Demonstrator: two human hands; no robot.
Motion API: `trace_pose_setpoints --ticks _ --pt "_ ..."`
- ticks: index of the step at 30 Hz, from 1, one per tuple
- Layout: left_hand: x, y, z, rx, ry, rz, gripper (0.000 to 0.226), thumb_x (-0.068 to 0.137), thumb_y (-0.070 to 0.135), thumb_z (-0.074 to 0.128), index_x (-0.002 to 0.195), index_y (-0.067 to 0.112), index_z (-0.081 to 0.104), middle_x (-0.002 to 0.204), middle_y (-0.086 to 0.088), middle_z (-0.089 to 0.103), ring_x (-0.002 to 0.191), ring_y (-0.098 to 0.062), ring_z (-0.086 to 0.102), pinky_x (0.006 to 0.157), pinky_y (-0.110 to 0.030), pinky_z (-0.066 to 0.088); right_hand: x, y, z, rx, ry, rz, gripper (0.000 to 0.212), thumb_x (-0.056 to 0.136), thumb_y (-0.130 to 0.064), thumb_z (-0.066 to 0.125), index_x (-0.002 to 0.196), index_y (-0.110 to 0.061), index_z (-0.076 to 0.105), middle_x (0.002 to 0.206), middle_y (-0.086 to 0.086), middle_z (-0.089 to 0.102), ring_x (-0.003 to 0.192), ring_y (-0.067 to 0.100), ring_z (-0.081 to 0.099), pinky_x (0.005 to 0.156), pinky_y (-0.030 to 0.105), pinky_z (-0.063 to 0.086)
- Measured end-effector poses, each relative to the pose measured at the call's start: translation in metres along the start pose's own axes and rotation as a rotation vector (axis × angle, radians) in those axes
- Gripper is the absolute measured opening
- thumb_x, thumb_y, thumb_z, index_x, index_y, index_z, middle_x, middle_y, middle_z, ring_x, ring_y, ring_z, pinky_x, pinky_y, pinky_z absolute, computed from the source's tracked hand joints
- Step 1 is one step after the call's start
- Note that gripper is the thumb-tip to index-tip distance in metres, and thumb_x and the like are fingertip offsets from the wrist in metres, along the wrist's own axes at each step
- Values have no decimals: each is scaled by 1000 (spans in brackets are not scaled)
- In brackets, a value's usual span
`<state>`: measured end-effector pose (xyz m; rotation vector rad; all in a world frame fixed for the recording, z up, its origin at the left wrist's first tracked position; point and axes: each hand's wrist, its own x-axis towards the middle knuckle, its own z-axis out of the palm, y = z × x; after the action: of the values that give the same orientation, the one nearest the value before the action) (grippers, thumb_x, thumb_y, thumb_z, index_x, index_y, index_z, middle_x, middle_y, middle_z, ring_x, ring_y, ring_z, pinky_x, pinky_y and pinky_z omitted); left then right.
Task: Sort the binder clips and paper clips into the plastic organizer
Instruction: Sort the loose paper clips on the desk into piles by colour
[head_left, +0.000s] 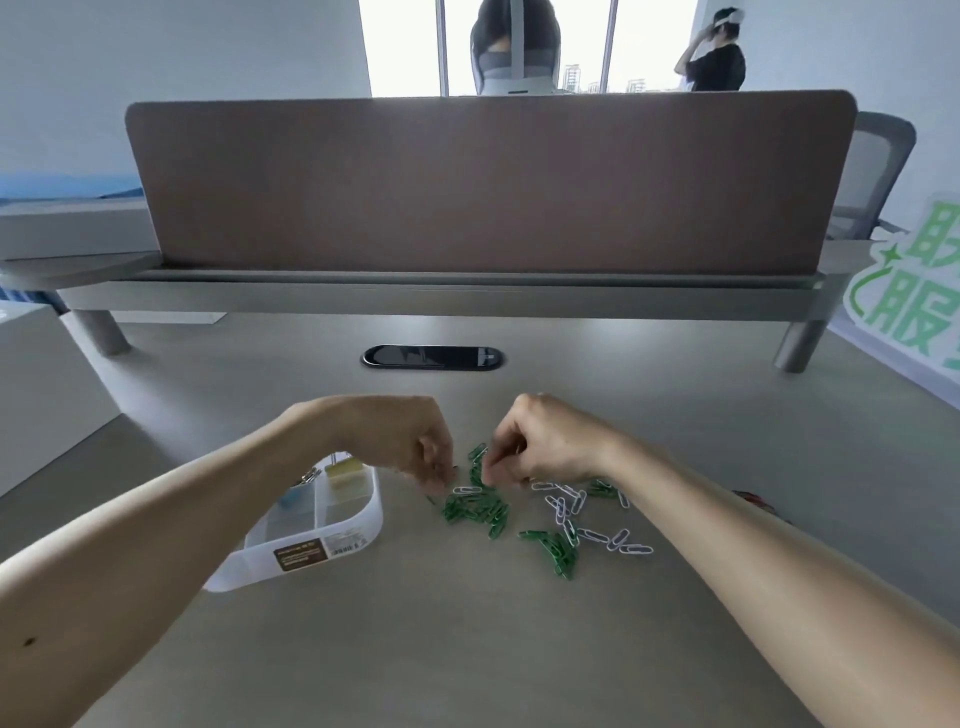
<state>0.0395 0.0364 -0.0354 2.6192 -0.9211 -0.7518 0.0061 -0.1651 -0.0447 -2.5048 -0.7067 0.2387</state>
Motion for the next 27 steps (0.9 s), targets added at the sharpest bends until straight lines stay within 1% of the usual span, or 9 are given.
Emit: trace_pose_setpoints --ticks 3,6,8,13,18,21,24,26,27 --pt "9 -4 3 33 209 -48 17 85 36 64 75 24 71 68 11 69 57 -1 61 61 -15 47 0 14 -12 -112 151 65 11 79 -15 71 87 -14 77 87 0 76 66 2 60 55 2 38" --pt "26 -4 6 55 378 -115 19 85 40 64 85 22 68 80 9 67 69 -2 59 67 -21 45 -4 30 -16 -193 146 198 12 76 -23 76 86 -15 75 84 -2 73 71 7 62 59 12 41" --pt "36 -1 10 76 366 -151 25 83 43 66 92 20 68 86 7 65 78 -9 59 70 -24 47 -5 33 -9 -202 111 217 13 76 -23 75 87 -15 74 81 -2 71 71 9 61 58 15 41" --pt "47 5 12 70 297 -145 17 81 33 71 88 18 73 86 3 69 74 -10 58 66 -22 42 1 31 -1 -235 91 203 11 78 -11 64 83 -12 74 87 5 74 69 11 59 63 19 41" --pt "45 8 11 87 315 -157 7 84 25 68 82 19 68 74 7 63 66 -7 56 60 -20 40 3 29 -1 -268 78 247 15 77 -5 54 77 -4 70 84 10 73 75 22 67 63 32 55" --pt "30 7 1 -33 415 -101 11 82 18 70 73 20 65 64 9 64 51 1 55 51 -14 42 -1 24 -9 -183 183 190 11 77 -8 63 78 -13 73 83 3 74 65 6 62 53 10 43" --pt "4 5 -4 -165 181 15 18 79 10 70 72 27 69 68 10 71 57 0 60 60 -19 49 -3 13 -8 -17 65 91 7 74 -14 75 80 -17 76 79 -3 75 55 -7 59 51 2 41" --pt "-8 6 1 -111 19 23 19 78 16 73 70 34 70 70 18 70 64 5 61 64 -11 46 -2 9 -3 16 20 66 8 76 -18 76 83 -18 77 78 -7 74 56 -9 59 54 2 42" --pt "-9 6 4 -61 15 15 15 78 23 74 70 36 71 70 21 69 63 8 59 62 -6 42 0 11 -3 -4 56 61 8 77 -18 75 85 -17 77 79 -7 74 58 -10 58 54 1 40"
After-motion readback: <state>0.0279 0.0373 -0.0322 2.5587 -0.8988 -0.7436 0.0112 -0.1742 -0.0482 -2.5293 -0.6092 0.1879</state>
